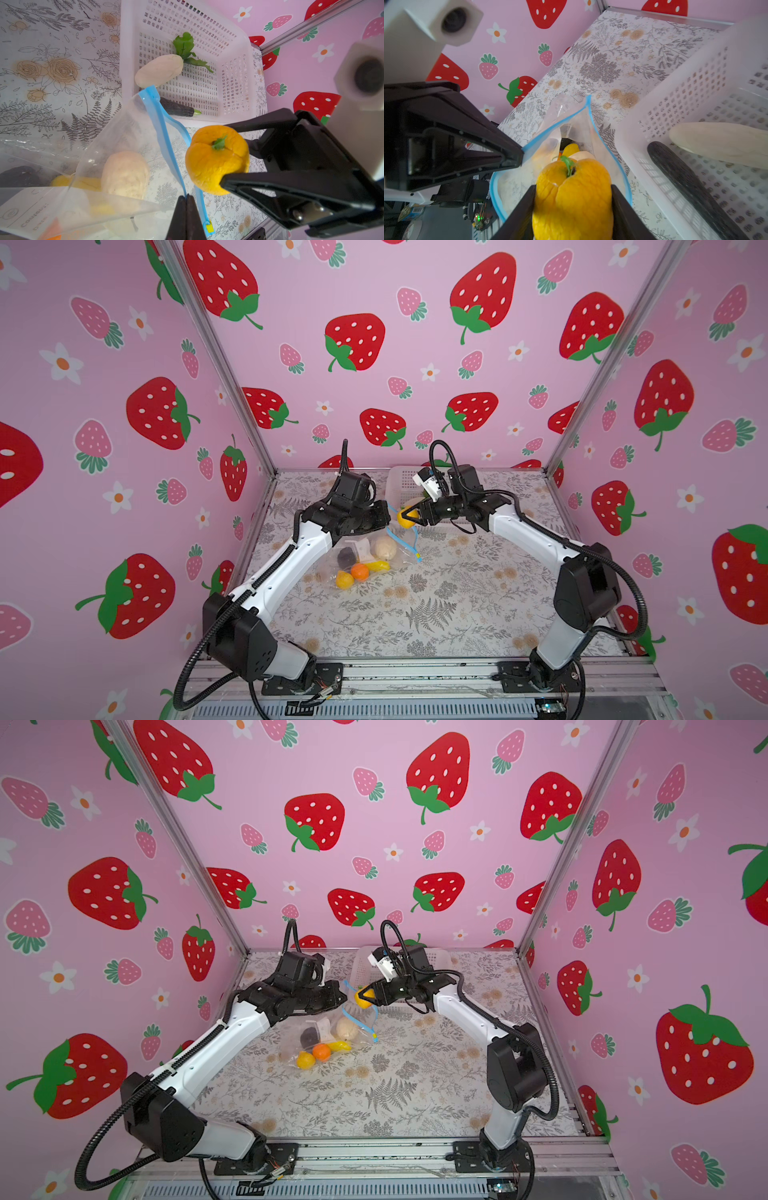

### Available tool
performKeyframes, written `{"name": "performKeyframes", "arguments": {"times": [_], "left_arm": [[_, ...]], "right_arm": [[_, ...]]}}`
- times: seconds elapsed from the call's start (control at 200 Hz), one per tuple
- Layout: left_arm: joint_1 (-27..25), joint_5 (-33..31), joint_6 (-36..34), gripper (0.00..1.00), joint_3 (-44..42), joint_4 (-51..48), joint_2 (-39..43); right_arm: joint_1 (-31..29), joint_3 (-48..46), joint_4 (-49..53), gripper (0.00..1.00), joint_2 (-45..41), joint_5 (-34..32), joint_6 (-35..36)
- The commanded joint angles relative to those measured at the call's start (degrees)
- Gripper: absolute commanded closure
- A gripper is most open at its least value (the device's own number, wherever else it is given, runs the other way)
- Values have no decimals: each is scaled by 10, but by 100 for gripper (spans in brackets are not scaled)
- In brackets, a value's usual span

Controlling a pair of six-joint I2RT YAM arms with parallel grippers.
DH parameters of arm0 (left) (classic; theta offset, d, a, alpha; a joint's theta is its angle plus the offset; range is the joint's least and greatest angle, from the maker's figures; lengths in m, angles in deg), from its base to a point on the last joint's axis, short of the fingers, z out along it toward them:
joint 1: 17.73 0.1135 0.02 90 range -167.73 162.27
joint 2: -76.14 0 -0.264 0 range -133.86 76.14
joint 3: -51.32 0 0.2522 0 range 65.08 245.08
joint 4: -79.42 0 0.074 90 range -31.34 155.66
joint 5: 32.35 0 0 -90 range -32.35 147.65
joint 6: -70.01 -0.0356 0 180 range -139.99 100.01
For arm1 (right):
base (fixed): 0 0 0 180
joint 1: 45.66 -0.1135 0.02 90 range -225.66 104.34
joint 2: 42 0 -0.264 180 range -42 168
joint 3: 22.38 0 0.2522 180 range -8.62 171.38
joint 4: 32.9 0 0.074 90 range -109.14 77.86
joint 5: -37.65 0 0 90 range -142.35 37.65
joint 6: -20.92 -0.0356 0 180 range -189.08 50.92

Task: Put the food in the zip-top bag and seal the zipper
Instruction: 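Lift the yellow pepper and carry it with the right gripper to the bag mouth, then lower the yellow pepper into the bag held by the left gripper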

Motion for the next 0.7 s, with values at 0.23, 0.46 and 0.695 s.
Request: {"name": "performKeyframes", "arguments": {"times": [0.23, 0.46, 0.695], "left_arm": [[3, 2, 14, 100, 35, 1, 15], [3, -2, 17, 100, 38, 5, 23], [2, -2, 20, 100, 35, 6, 25]], "right_arm": [[-24, -61, -127, 56, 3, 29, -63], [-32, -83, -153, 54, 9, 24, -72], [-44, -83, -157, 50, 20, 11, -79]]}}
